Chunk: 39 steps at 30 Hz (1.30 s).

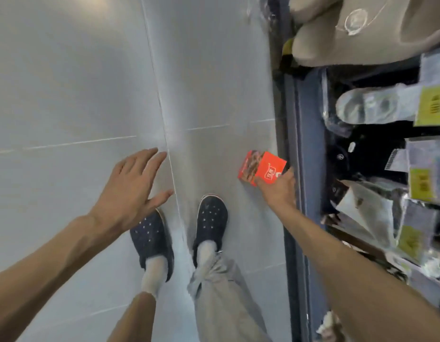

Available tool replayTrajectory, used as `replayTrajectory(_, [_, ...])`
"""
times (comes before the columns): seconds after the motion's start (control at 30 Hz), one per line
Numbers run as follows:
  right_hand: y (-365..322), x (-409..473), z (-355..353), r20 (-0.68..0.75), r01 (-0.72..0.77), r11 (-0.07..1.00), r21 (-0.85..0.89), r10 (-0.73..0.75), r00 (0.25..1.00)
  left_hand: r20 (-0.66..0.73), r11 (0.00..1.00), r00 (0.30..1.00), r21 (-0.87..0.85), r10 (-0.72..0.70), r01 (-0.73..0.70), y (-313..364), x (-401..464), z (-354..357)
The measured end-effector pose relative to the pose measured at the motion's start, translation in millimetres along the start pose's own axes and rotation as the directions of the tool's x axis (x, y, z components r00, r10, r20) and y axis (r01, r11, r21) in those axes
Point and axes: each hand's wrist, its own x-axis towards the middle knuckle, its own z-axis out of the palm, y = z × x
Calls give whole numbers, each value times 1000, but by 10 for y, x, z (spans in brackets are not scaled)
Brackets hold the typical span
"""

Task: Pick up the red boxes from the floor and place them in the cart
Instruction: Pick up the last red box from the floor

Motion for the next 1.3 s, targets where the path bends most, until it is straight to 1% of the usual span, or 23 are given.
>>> replayTrajectory(0.1, [-4, 400, 375, -20, -91, 994, 55, 92, 996, 24, 1000, 1000, -25, 15, -14, -241, 142, 369])
replayTrajectory(0.2, [22, 641, 622, -101, -179, 976, 120, 192, 976, 47, 999, 999, -50, -17, 20, -411, 198, 625])
replayTrajectory(0.23, [21, 678, 654, -126, -190, 972, 135, 207, 970, 55, 998, 998, -54, -24, 27, -447, 185, 676])
replayTrajectory(0.3, [4, 686, 648, -138, -173, 975, 140, 192, 972, 64, 998, 997, -59, -34, 37, -491, 129, 678])
replayTrajectory(0.37, [-48, 557, 535, -117, -108, 990, 92, 119, 986, 71, 997, 996, -65, -48, 52, -494, 34, 551])
replayTrajectory(0.47, [-296, 212, 159, -49, 103, 994, -26, -105, 993, 57, 993, 995, -85, -79, 84, -424, -127, 109])
replayTrajectory(0.57, [-836, -290, -418, 51, 334, 937, -102, -330, 943, 13, 989, 996, -117, -85, 86, -355, -310, -565])
replayTrajectory(0.67, [-1482, -877, -1094, 124, 537, 830, -151, -523, 843, -67, 990, 995, -126, -76, 67, -259, -474, -1364])
replayTrajectory(0.7, [-1712, -1094, -1348, 129, 596, 787, -160, -582, 803, -103, 991, 992, -120, -74, 61, -219, -542, -1683])
replayTrajectory(0.8, [-2336, -1753, -2078, 132, 730, 671, -129, -718, 684, -217, 994, 973, -89, -79, 61, -87, -812, -2635])
replayTrajectory(0.87, [-2707, -2297, -2578, 101, 791, 605, -94, -784, 612, -284, 994, 954, -86, -94, 72, 23, -1069, -3299])
replayTrajectory(0.93, [-3023, -2872, -3055, 69, 829, 548, -108, -828, 557, -354, 994, 929, -74, -103, 82, 132, -1364, -3953])
replayTrajectory(1.0, [-3255, -3393, -3514, 78, 857, 496, -141, -857, 509, -420, 995, 902, -56, -103, 88, 287, -1763, -4556])
replayTrajectory(1.07, [-3501, -3881, -3974, 110, 906, 398, -145, -903, 414, -485, 994, 868, -37, -108, 103, 441, -2200, -5088])
replayTrajectory(1.17, [-3784, -4704, -4652, 203, 956, 245, -159, -940, 274, -588, 991, 799, -38, -126, 127, 744, -2924, -5750])
replayTrajectory(1.3, [-4011, -5553, -5187, 297, 983, 50, -177, -949, 102, -666, 980, 732, 6, -144, 198, 1135, -3777, -6331])
